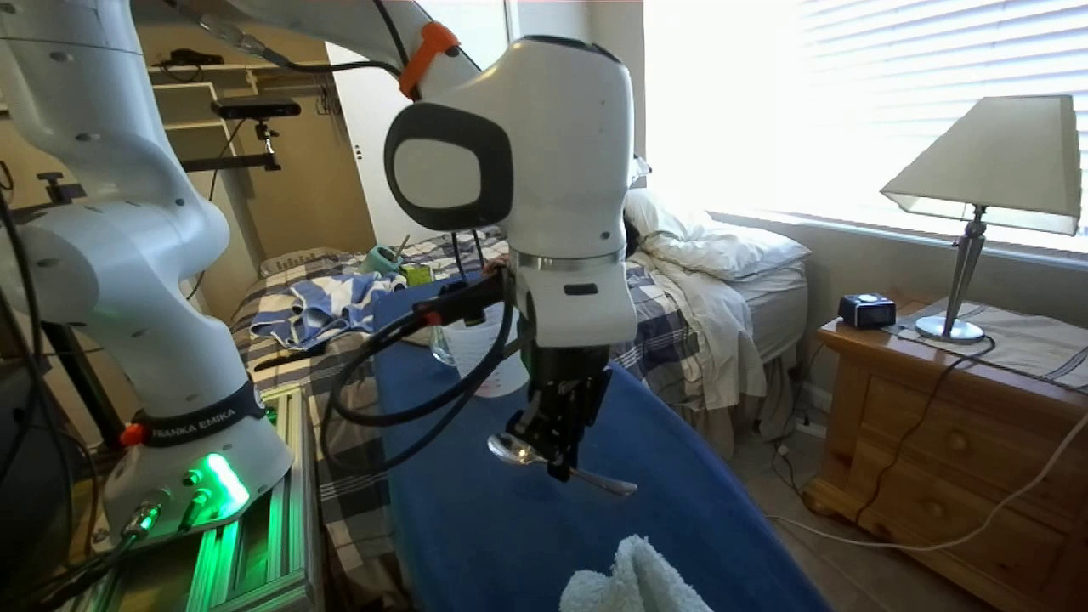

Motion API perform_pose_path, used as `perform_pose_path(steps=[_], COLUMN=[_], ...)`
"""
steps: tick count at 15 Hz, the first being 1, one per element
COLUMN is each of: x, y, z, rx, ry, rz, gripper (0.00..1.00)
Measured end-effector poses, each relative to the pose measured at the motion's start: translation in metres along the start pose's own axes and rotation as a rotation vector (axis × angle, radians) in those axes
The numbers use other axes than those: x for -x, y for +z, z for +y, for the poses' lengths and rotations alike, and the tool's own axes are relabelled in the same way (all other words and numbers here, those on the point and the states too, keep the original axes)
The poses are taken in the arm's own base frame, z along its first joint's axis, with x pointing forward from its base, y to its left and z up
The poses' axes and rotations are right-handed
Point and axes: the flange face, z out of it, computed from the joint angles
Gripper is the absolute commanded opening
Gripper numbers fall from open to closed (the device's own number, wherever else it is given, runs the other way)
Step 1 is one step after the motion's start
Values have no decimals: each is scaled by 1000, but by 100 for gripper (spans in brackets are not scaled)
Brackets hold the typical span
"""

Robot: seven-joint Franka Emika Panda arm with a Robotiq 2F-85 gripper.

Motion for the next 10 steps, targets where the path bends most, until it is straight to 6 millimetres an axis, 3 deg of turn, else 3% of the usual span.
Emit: perform_pose_path(steps=[3,4,6,10], x=[0,-1,-1,-2], y=[7,10,14,20], z=[0,0,-1,-2], rx=[4,3,2,4], ry=[-8,-10,-14,-21], rz=[-9,-12,-15,-22], gripper=[9,34,38,65])
